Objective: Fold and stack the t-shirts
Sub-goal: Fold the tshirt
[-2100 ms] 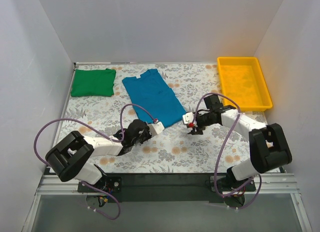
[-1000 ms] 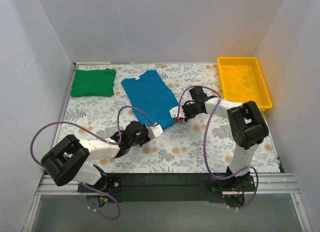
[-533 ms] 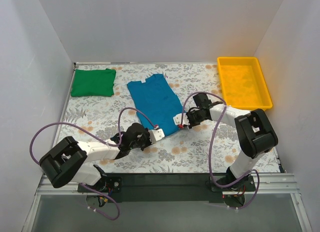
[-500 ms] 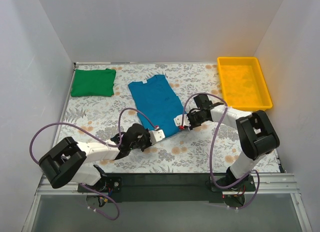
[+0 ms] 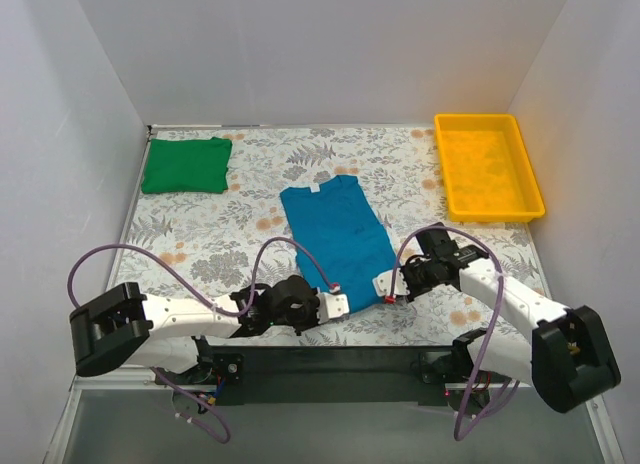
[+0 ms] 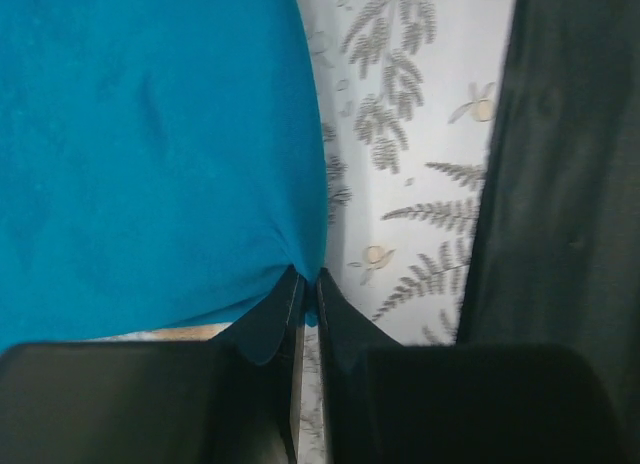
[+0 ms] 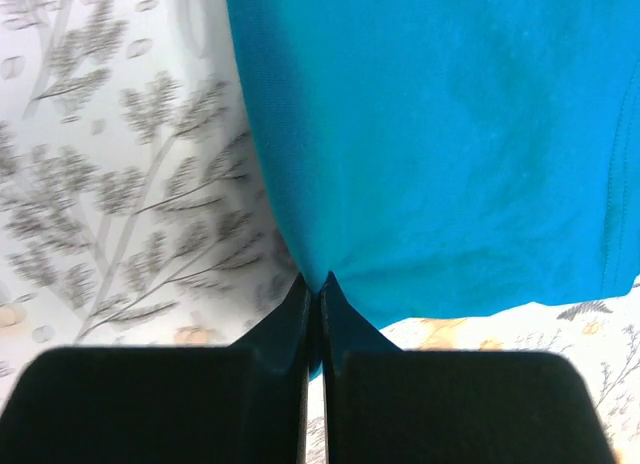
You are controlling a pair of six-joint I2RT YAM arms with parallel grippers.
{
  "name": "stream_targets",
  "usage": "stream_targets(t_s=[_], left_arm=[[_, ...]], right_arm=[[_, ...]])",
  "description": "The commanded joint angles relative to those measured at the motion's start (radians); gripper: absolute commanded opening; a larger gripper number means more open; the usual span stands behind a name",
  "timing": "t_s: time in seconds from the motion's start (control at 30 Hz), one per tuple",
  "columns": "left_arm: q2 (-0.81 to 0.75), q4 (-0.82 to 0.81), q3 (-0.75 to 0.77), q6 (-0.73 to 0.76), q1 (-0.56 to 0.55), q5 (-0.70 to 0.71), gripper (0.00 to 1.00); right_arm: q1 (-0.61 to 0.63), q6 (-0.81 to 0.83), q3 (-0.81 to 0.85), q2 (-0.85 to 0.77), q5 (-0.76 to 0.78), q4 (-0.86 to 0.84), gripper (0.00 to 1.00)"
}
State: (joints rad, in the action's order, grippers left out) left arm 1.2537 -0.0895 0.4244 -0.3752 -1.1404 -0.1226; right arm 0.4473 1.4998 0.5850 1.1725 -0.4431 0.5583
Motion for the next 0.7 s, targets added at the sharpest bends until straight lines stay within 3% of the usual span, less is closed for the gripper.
stream_targets(t_s=[0.0,0.17,0.67], left_arm=[[-0.005,0.056,0.04,-0.06,-0.091,0.067,0.0],[0.061,0.114,0.106,-0.087,-0.18,0.098,0.0],[0.016,0.129,0.073,-0.09,-0.2,0.161,0.0]], right_arm=[[-0.001,0.027,-0.059,-0.094,0.056,0.106,0.01],[-0.001,0.025,-0.093,-0.192,0.064,0.184,0.01],[-0.005,-0.001,-0.065,-0.218,0.009,0.233,0.01]])
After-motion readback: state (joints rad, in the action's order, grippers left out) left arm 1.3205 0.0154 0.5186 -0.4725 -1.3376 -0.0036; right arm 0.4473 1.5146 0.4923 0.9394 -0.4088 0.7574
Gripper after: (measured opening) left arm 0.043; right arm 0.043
